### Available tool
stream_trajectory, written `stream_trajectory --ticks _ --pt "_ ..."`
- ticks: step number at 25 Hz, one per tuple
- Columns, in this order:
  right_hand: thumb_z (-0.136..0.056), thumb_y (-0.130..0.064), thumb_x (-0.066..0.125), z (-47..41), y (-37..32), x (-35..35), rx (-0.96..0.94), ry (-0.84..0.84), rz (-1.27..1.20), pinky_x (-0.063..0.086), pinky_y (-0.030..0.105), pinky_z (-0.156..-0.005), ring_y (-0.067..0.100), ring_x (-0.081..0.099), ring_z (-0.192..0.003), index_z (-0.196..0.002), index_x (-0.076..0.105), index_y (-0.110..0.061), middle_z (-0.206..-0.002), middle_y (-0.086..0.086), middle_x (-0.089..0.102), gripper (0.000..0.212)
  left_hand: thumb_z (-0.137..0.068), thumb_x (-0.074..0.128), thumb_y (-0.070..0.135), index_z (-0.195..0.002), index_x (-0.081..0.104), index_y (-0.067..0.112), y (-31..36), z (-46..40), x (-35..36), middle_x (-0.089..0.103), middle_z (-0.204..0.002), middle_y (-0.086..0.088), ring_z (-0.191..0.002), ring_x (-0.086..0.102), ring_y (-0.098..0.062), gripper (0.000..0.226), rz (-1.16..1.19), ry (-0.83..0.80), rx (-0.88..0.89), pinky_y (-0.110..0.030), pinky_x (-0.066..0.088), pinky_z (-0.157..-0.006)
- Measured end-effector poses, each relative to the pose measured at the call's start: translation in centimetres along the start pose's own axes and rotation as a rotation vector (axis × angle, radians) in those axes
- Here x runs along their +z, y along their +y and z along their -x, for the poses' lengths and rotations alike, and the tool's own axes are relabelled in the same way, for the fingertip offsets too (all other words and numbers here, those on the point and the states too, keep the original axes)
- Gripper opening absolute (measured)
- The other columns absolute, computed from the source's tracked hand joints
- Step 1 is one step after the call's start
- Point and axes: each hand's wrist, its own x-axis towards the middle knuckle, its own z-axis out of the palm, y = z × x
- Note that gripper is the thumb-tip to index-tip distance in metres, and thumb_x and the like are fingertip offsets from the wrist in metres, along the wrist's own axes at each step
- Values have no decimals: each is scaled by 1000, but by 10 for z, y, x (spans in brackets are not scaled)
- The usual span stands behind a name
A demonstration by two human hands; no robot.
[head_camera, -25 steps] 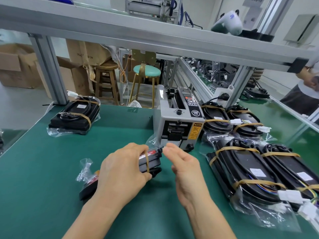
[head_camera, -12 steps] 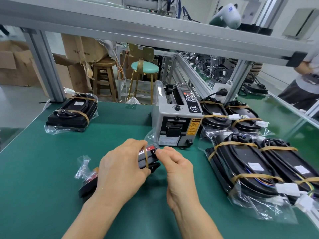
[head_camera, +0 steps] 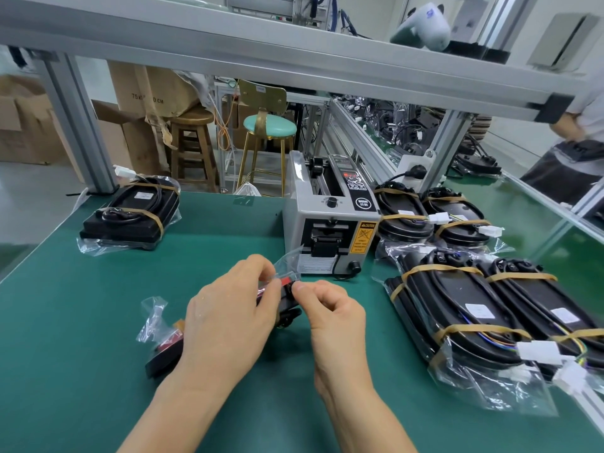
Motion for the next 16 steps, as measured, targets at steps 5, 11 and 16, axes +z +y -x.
stream_trajectory --ticks 5,11,16 --pt "-78 -14 71 0 0 0 -16 12 31 45 10 -74 6 61 -87 -68 75 -7 -99 19 65 13 -80 58 53 -82 52 31 5 -3 5 50 -62 18 -69 52 -19 23 -45 60 -85 -31 31 -58" --pt "-76 -11 73 0 1 2 -50 52 44 44 9 -71 1 61 -80 -63 75 -14 -93 8 65 14 -76 63 53 -79 52 32 5 -4 9 50 -61 20 -67 51 -20 24 -59 96 -101 -30 33 -59" --pt "-75 -10 72 0 1 4 -71 91 121 44 12 -74 3 62 -80 -60 73 -13 -88 1 65 16 -75 63 54 -77 54 32 4 -4 9 54 -61 16 -65 51 -18 24 -57 103 -87 -29 31 -57"
